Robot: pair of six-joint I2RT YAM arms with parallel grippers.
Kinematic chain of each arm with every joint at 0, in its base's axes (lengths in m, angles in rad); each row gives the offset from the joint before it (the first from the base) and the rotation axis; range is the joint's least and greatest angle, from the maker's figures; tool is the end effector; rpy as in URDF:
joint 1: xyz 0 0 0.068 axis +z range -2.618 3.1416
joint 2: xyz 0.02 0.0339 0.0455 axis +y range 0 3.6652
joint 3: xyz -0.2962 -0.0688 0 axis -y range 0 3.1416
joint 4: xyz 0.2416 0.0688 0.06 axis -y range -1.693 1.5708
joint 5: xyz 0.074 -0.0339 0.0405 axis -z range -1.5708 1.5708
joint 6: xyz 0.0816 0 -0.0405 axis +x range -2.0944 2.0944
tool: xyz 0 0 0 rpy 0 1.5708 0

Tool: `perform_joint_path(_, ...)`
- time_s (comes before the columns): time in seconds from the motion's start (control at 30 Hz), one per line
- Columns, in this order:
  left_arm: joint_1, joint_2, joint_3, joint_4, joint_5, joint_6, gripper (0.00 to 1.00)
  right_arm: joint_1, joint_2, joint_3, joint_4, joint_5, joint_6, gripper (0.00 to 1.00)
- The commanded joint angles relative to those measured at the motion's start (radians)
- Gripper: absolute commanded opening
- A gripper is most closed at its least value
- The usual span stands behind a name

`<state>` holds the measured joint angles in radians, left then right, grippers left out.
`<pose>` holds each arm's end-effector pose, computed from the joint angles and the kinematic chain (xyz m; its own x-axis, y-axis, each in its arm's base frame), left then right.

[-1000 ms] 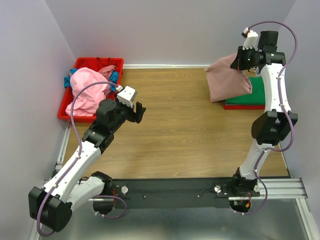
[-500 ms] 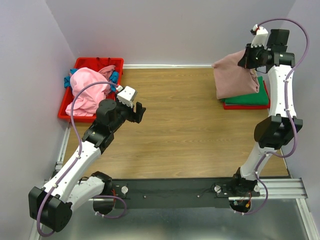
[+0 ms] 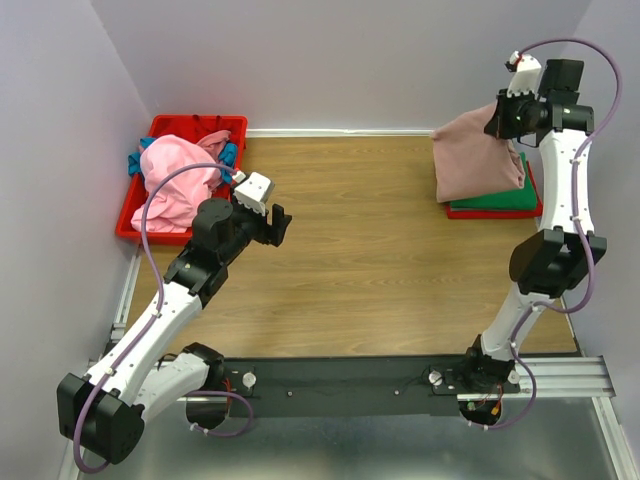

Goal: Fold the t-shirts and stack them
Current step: Neatly place the folded tshirt to the corner

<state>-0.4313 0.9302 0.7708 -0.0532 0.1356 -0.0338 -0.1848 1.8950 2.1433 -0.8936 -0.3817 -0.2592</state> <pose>0.2156 -0.1114 0.3392 -0.2096 0.0596 -0.9760 0.5275 0.8473 -0.0615 0.4513 -0.0534 0.4218 -0.5402 -0.1410 -0.8297 -0.2695 0.9629 0.0118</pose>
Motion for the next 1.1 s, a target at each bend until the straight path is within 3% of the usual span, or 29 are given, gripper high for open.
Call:
perform_joint_path(0.0, -0.001, -0.004, -0.013, 0.016, 0.024, 0.006, 0.77, -0.007, 0.064, 0.064, 0.005, 0.07, -0.044, 0.0)
perform_joint_path(0.3, -0.001, 0.004, -0.013, 0.018, 0.027, 0.008, 0.77, -0.007, 0.167, 0.113, 0.05, 0.176, -0.087, 0.0)
perform_joint_path(0.67, -0.001, 0.015, -0.013, 0.018, 0.029, 0.009, 0.77, -0.007, 0.225, 0.053, 0.203, 0.363, -0.137, 0.0)
perform_joint_path(1.07, -0.001, 0.018, -0.013, 0.018, 0.032, 0.009, 0.77, -0.007, 0.197, -0.178, 0.459, 0.579, -0.201, 0.0)
